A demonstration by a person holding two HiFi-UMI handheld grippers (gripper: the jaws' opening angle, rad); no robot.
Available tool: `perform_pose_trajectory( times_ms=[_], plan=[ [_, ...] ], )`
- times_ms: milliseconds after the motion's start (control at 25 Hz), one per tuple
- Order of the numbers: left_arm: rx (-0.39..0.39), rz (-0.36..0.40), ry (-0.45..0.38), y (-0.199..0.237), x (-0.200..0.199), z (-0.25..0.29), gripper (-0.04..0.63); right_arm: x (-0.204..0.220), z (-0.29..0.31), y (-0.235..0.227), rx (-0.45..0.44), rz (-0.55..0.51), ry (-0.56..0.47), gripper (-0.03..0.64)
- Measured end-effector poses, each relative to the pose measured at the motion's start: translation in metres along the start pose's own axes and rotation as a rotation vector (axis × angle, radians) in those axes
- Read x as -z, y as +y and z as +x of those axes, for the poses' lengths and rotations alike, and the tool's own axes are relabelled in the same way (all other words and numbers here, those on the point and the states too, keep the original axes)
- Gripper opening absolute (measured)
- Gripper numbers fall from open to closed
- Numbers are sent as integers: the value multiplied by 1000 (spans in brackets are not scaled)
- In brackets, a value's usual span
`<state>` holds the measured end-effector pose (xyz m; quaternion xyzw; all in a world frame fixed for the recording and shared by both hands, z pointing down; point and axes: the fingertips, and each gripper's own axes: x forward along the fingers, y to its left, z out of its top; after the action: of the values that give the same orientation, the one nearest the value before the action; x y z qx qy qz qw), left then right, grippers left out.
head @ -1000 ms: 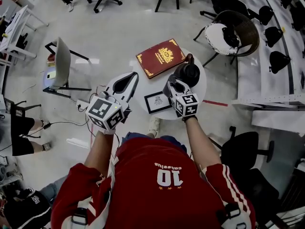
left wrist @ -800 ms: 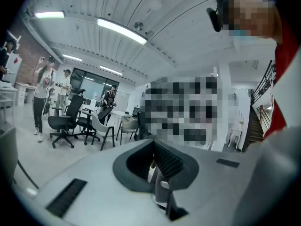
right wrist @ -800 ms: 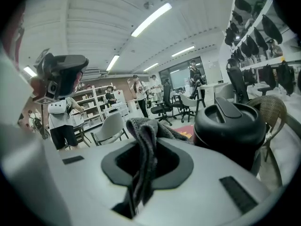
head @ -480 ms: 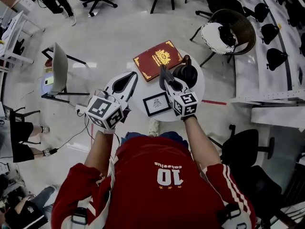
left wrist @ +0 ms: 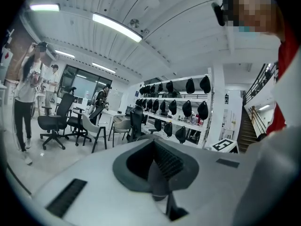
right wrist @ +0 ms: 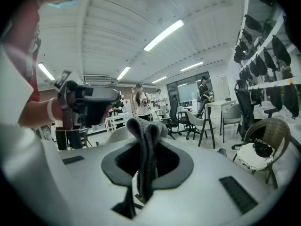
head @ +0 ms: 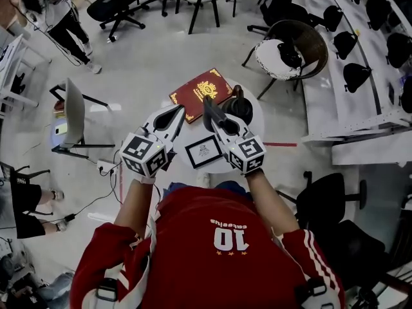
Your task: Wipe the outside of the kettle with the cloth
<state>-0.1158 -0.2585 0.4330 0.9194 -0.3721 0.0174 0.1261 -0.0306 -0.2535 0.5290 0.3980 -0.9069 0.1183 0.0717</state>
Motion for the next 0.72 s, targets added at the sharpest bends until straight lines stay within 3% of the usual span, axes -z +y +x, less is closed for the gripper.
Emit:
perform_pose_trajectory(
  times_ms=[360, 720],
  plan=[
    [26, -2, -29, -1, -12, 7, 8, -50, -31, 14, 2, -22, -64, 58],
    [0, -3, -48, 1, -18, 23, 8, -76, -60, -31, 57, -34, -112, 58]
  ],
)
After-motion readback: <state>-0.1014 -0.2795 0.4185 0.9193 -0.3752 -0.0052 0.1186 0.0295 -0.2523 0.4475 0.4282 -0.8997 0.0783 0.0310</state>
